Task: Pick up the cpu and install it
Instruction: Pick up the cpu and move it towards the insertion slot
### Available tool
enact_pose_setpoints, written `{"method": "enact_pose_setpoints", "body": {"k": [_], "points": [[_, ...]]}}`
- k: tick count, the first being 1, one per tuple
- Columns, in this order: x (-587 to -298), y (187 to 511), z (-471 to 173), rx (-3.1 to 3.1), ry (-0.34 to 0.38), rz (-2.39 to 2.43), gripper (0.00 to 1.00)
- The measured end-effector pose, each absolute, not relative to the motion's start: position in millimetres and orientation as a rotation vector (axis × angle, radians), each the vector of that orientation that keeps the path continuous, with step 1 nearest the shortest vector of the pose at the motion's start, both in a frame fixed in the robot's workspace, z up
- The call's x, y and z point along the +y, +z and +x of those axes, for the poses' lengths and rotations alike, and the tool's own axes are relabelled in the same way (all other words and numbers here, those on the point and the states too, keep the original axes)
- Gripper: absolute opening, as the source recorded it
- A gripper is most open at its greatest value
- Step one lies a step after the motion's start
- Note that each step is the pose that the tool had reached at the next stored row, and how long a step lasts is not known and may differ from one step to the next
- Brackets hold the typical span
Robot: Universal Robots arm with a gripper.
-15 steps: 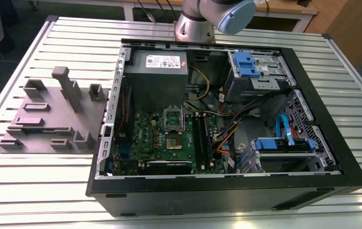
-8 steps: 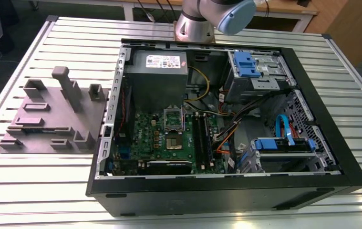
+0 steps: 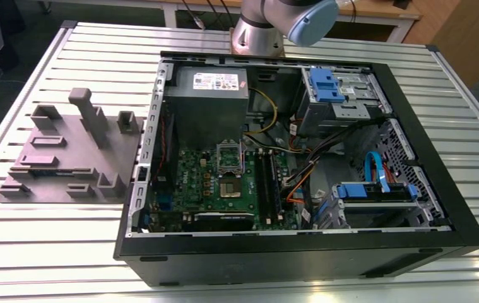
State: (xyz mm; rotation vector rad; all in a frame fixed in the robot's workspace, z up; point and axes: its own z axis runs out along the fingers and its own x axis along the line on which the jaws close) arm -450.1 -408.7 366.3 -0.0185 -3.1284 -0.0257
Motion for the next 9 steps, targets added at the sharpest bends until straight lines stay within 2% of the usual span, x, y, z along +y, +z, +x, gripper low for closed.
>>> {"method": "enact_pose_setpoints", "body": {"k": [9], "points": [[-408.7, 374.3, -450.1, -3.129, -0.026, -0.018, 0.47]]}}
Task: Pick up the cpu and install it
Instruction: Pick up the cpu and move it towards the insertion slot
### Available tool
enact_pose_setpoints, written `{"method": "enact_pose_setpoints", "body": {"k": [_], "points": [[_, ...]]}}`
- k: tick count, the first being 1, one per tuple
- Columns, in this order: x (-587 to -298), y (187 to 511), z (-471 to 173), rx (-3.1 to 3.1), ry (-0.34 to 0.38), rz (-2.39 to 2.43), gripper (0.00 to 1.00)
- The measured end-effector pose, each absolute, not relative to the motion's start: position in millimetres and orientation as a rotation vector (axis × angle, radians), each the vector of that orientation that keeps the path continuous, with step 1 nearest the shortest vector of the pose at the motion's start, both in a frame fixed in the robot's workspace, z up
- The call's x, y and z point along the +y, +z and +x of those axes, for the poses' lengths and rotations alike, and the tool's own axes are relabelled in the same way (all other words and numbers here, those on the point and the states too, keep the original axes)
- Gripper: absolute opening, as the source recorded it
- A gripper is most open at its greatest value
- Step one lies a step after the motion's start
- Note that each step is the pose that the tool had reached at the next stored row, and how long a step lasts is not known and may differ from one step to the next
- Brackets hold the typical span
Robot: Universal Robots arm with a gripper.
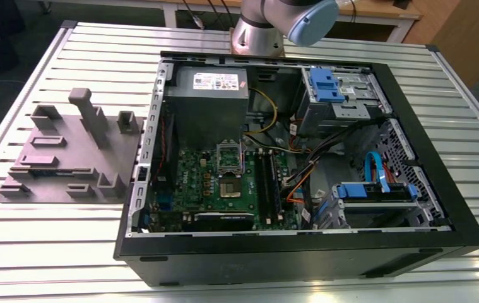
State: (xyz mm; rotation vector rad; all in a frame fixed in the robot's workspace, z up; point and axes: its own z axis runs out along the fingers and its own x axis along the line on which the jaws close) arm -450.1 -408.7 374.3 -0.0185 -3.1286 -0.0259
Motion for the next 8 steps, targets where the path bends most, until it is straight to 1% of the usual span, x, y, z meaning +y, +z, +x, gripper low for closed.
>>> {"method": "enact_pose_setpoints", "body": {"k": [8], "points": [[-408.7, 380.8, -450.0, -3.129, -0.024, -0.018, 0.47]]}}
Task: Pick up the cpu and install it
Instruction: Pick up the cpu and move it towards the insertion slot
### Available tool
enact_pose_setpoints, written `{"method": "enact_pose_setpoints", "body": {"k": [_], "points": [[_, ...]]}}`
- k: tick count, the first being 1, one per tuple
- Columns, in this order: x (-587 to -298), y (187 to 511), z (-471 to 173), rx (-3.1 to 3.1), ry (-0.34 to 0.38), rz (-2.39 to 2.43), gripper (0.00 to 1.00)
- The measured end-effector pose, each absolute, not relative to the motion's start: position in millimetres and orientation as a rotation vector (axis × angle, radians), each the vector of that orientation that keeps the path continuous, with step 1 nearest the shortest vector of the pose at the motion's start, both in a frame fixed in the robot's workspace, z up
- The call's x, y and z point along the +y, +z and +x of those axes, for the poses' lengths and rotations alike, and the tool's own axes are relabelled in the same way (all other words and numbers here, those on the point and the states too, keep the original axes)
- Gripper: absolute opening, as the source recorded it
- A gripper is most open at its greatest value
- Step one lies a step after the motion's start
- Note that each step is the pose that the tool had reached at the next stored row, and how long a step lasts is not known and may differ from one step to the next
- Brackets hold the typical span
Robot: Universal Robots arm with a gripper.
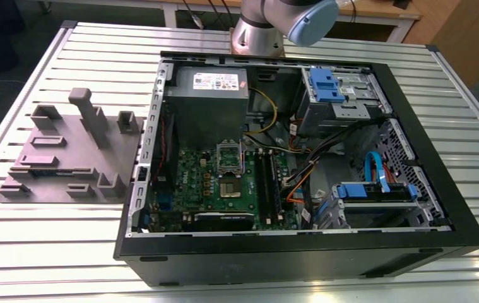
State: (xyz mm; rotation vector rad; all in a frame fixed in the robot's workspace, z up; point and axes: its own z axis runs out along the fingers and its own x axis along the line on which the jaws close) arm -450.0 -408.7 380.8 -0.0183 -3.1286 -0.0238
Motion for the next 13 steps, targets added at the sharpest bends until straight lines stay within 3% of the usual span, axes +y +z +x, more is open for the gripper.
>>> {"method": "enact_pose_setpoints", "body": {"k": [13], "points": [[-408.7, 390.3, -450.1, -3.129, -0.022, -0.018, 0.47]]}}
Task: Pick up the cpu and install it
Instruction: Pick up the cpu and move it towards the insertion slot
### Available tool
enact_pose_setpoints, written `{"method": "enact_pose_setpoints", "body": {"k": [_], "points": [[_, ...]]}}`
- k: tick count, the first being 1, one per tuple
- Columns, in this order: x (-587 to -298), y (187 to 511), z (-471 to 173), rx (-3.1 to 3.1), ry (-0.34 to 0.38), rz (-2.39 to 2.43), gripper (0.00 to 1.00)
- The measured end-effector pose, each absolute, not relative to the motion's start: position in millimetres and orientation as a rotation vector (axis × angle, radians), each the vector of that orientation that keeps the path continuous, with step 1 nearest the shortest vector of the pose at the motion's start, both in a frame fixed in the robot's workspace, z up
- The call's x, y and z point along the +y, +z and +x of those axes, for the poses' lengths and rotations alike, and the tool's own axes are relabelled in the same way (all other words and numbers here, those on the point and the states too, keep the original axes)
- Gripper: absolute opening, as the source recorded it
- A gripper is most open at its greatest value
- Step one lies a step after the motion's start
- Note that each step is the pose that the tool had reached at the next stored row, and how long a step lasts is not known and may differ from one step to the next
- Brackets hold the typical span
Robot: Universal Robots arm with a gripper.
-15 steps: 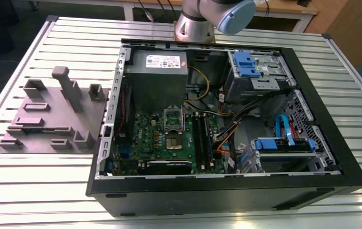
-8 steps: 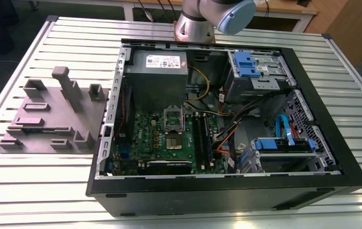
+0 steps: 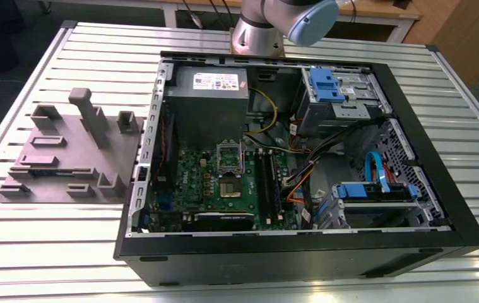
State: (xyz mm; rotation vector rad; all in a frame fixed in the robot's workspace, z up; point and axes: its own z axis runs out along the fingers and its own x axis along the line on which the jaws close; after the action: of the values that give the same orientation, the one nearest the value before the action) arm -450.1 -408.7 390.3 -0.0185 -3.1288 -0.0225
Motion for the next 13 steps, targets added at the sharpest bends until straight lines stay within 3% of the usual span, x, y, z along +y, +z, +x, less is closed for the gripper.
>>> {"method": "enact_pose_setpoints", "body": {"k": [13], "points": [[-408.7, 401.7, -450.1, -3.129, -0.022, -0.018, 0.47]]}}
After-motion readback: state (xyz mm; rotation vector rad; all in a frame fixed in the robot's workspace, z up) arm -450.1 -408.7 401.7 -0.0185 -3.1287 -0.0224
